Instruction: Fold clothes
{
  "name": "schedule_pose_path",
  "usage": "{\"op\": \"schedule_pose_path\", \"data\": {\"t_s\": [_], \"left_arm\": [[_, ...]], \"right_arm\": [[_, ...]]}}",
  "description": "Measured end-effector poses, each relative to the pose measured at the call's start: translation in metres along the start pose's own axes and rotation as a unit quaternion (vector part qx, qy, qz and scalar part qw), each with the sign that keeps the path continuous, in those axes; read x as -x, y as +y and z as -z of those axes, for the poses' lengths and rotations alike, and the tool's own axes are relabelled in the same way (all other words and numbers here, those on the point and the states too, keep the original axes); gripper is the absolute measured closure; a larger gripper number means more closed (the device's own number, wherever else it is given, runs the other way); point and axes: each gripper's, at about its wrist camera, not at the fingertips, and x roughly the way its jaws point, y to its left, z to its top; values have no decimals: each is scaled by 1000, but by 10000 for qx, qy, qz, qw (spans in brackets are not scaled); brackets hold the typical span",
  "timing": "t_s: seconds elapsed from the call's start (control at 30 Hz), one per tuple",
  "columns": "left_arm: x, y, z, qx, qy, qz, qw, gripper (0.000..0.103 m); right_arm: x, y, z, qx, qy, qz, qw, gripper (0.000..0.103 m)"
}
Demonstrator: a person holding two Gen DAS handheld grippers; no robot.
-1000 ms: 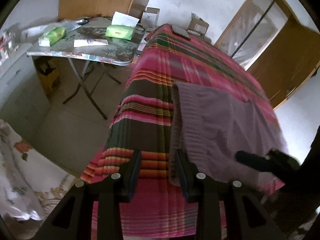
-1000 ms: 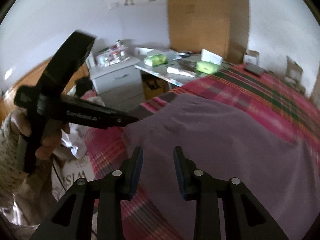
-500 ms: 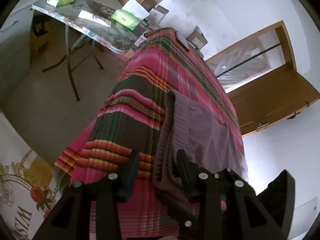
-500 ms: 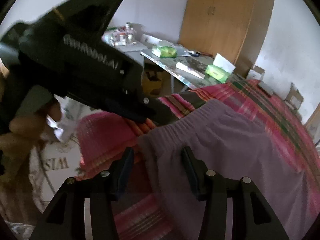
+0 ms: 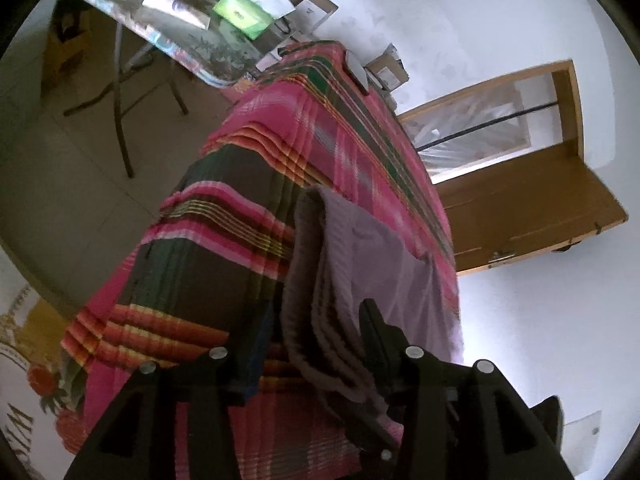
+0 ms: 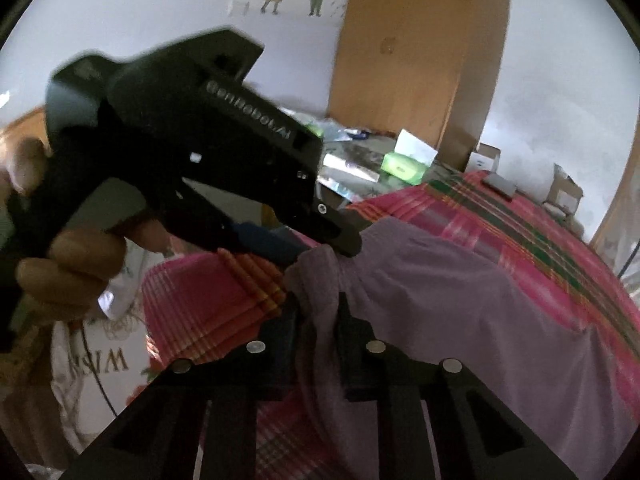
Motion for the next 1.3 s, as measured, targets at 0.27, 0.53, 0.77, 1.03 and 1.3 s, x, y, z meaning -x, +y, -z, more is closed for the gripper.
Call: {"op": "schedule_pose_path", "data": {"t_s": [0.27,0.53,0.77,1.03,1.3], "left_arm": [[-10,3,-6,382,197,335,9985,56],[-21,8,-9,749,420,529,9949,55],[-42,5,-22,926,563,488,9929,56],[-50,5,-40,982,366,460,9934,86],[-28,6,-44,662,-35,340,9972,90]], "right_arm": [[20,-16,0,-302,-369,-200,9987,87],[29,-22,3,-369,-605,-303,9970,87],[30,-20,4,-247,-639,-530,9962,87],[27,-24,7,-298,-539,-568,9965,87],[12,-11,-2,-162,-345,-575,9976,88]]}}
